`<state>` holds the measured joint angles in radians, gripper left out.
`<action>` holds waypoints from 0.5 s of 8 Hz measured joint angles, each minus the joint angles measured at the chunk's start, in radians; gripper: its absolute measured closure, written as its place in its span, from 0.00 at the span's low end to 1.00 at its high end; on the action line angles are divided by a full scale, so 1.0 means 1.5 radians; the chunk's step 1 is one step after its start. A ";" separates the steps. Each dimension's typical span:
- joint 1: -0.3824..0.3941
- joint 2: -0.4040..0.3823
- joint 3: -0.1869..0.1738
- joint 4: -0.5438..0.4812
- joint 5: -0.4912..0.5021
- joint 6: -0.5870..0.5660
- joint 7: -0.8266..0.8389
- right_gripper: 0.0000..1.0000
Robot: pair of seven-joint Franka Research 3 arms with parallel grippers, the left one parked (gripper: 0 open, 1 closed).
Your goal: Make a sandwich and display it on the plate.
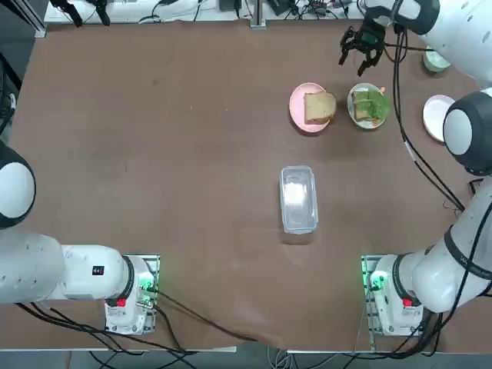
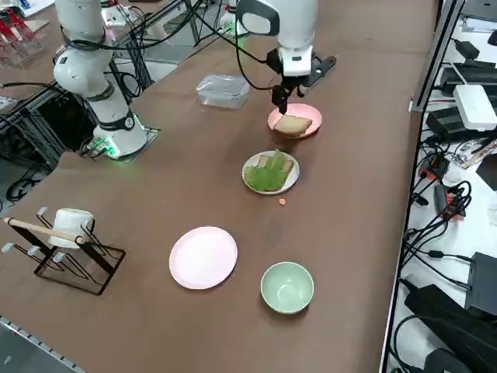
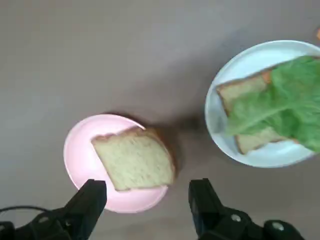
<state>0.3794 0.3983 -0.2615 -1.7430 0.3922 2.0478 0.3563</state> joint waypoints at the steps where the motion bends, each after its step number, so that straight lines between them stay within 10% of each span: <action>1: 0.000 -0.002 0.000 -0.036 0.031 0.052 -0.021 0.00; 4: 0.001 -0.004 0.001 -0.119 0.103 0.143 -0.089 0.00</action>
<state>0.3804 0.3922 -0.2604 -1.9222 0.5460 2.2624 0.2225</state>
